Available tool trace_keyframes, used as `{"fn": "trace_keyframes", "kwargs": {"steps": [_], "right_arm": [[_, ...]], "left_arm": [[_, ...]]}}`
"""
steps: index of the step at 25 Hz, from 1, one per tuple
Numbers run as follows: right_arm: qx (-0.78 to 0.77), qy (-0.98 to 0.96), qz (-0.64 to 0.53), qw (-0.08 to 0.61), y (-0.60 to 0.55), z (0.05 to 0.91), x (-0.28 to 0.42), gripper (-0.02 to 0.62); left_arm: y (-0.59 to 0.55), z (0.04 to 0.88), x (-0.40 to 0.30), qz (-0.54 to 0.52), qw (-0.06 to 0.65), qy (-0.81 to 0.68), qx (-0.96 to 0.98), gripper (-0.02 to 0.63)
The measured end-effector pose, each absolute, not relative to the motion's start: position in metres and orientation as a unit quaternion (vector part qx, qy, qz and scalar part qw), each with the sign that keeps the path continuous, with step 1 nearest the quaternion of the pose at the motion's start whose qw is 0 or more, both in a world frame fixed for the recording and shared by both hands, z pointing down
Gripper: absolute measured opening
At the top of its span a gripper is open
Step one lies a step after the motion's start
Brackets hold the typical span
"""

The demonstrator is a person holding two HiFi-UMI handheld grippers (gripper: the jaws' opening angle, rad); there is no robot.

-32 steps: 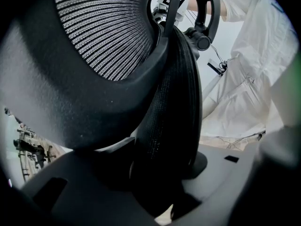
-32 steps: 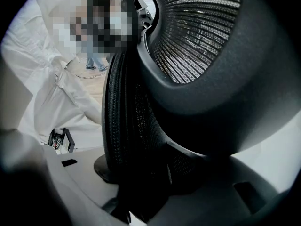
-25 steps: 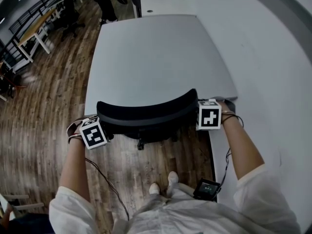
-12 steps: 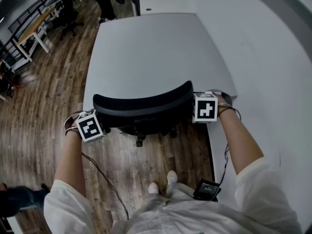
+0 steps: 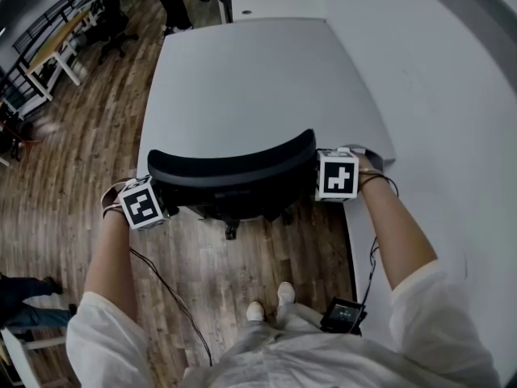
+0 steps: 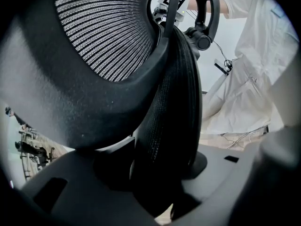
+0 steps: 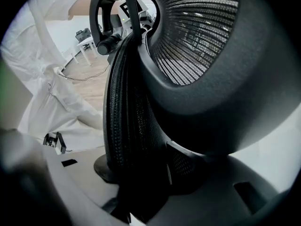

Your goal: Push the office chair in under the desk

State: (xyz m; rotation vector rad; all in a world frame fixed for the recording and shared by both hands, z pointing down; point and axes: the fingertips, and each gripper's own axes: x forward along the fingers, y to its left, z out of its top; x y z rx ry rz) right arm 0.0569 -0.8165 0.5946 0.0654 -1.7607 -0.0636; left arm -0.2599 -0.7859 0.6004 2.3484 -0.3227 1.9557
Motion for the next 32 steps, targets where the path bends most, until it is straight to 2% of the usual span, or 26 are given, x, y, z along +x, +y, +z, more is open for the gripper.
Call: {"fn": "trace_keyframes", "kwargs": {"steps": [26, 32], "right_arm": [[0.036, -0.771, -0.019, 0.635, -0.813, 0.593, 0.053, 0.218], [0.031, -0.77, -0.008, 0.637, -0.815, 0.597, 0.049, 0.219]], "left_arm": [[-0.792, 0.597, -0.261, 0.626, 0.025, -0.097, 0.774, 0.206], [-0.799, 0.598, -0.263, 0.619, 0.025, -0.112, 0.777, 0.225]]}}
